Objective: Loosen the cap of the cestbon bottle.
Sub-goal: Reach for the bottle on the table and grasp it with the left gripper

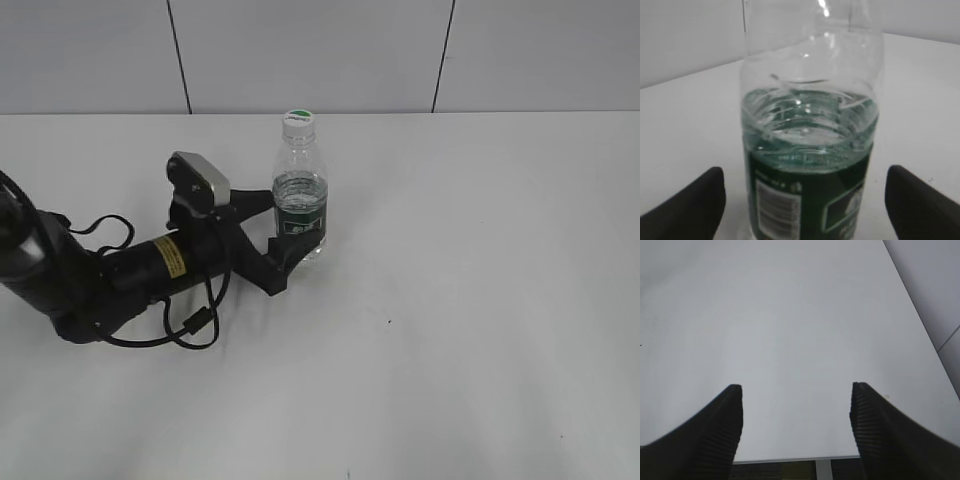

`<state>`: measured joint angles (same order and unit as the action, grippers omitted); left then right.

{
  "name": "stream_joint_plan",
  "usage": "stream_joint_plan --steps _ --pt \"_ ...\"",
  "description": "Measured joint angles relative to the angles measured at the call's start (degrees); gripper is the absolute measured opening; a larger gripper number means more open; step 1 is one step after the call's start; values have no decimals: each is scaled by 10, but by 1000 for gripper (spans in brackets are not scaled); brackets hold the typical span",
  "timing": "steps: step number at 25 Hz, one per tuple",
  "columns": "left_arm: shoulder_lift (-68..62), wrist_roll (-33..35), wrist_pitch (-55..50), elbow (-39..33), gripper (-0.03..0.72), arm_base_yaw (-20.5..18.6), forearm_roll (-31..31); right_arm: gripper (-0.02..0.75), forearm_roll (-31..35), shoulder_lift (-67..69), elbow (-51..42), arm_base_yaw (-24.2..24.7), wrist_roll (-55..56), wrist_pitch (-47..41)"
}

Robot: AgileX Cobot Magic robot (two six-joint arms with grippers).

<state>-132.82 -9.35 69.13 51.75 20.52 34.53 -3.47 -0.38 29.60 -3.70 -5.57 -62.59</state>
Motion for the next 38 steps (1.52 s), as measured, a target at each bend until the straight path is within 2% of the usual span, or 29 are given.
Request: stream_joint_plan --steps 6,12,16,20,24,33,38 --pt "-19 -1 1 38 589 22 -20 515 0 0 0 0 0 0" --pt "-47 -35 0 83 587 29 -35 515 0 0 0 0 0 0" --pt "-49 -40 0 88 583 29 -38 515 0 0 0 0 0 0" --pt "-49 -41 0 89 528 30 -39 515 0 0 0 0 0 0" --pt "-51 -42 2 89 400 32 -37 515 0 0 0 0 0 0" --pt "-52 -42 5 88 400 31 -35 515 0 0 0 0 0 0" --pt "-21 -42 -4 46 400 12 -23 515 -1 0 0 0 0 0"
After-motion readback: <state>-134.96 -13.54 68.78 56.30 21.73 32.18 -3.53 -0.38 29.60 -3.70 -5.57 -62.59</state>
